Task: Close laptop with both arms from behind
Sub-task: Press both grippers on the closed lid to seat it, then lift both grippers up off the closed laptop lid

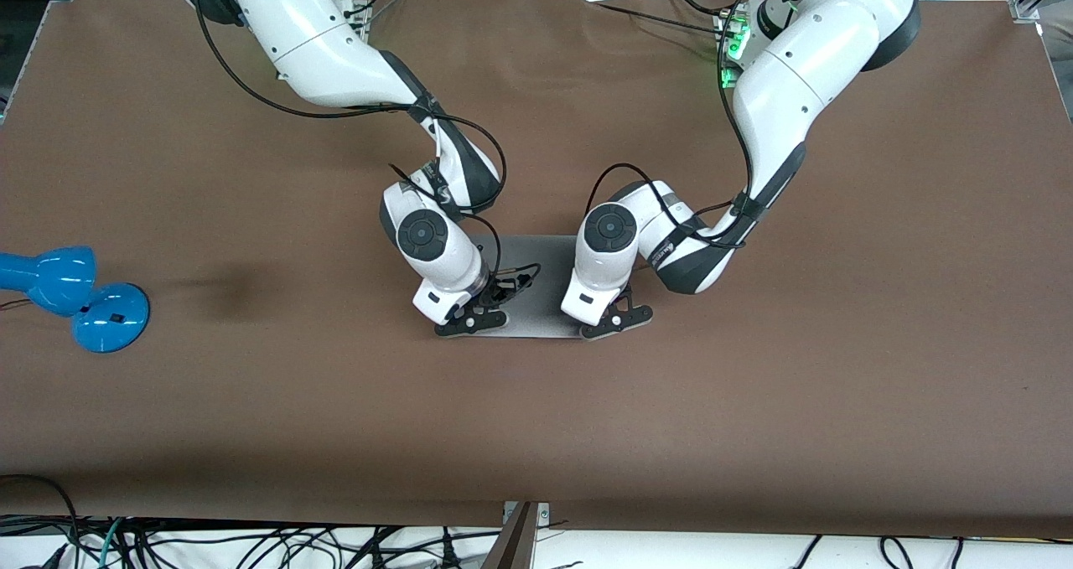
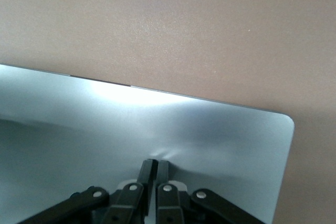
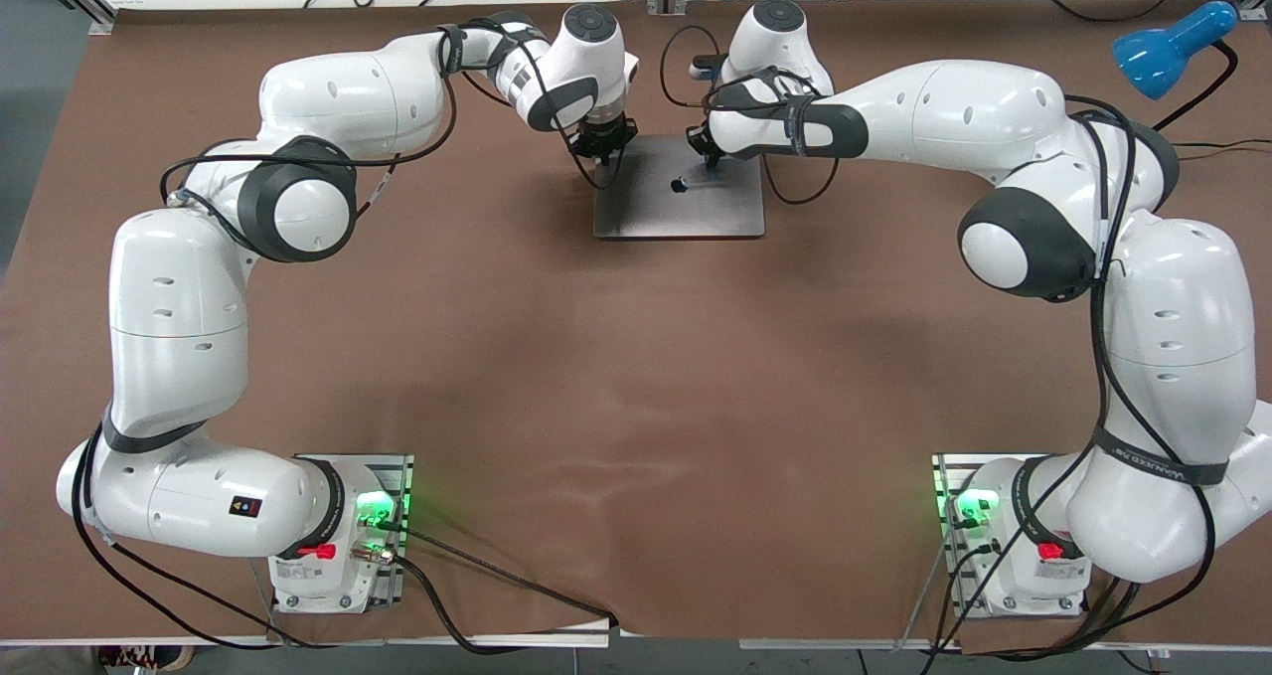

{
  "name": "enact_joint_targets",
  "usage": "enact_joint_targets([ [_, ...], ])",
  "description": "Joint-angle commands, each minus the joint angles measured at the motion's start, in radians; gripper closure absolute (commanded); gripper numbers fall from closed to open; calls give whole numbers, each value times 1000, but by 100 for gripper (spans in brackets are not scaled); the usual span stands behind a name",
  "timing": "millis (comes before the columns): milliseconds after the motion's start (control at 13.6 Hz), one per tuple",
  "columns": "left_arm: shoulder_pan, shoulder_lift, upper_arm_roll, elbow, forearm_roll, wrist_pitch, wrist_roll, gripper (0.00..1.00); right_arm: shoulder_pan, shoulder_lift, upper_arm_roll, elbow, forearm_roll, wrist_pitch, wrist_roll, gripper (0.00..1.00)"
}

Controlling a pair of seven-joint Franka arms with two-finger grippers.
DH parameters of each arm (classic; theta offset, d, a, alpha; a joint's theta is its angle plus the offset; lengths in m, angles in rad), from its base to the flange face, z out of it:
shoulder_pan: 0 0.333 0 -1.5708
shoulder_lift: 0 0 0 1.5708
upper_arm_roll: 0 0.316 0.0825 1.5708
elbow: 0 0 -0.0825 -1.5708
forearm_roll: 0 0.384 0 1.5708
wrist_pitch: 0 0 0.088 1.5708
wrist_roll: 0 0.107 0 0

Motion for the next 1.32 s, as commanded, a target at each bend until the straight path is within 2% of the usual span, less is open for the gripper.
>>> enact_joint_targets([
  [0, -16, 27, 6, 40, 40, 6, -21, 100, -3, 16, 3, 3, -4, 30, -22, 90],
  [73, -16, 24, 6, 40, 40, 6, -21, 100, -6, 13, 5, 3, 3, 24, -21, 88],
  [147, -15, 18, 6, 40, 40, 5, -21, 100, -7, 8, 5, 4, 8, 22, -19, 80],
  [294, -12, 1, 4, 38, 41, 0, -21, 100, -18, -7, 5, 7, 11, -11, -12, 53],
  [440, -4, -28, 3, 28, 37, -7, -17, 100, -26, -31, 5, 9, 8, -88, -2, 33],
  [514, -1, -51, 3, 17, 32, -20, -11, 96, -35, -47, 3, 11, 7, -109, 5, 21],
  [587, -1, -72, 0, 14, 26, -52, -8, 87, -46, -65, 5, 11, 8, -129, 7, 17],
  [734, 5, -123, -15, 11, -3, -121, 0, 83, -53, -112, 5, 11, 7, -224, 13, 14],
  [954, 27, -259, -17, -70, -147, -184, 139, 73, -92, -208, 8, 18, 7, -416, 69, 14],
  [1101, 40, -354, -9, -133, -209, -198, 176, 12, -109, -267, 11, 43, 7, -545, 115, 12],
  [1174, 47, -386, -9, -147, -219, -227, 184, 0, -119, -293, 11, 61, 7, -605, 125, 5],
  [1248, 47, -411, -9, -149, -224, -259, 216, 0, -139, -326, 11, 82, 8, -666, 125, 2],
])
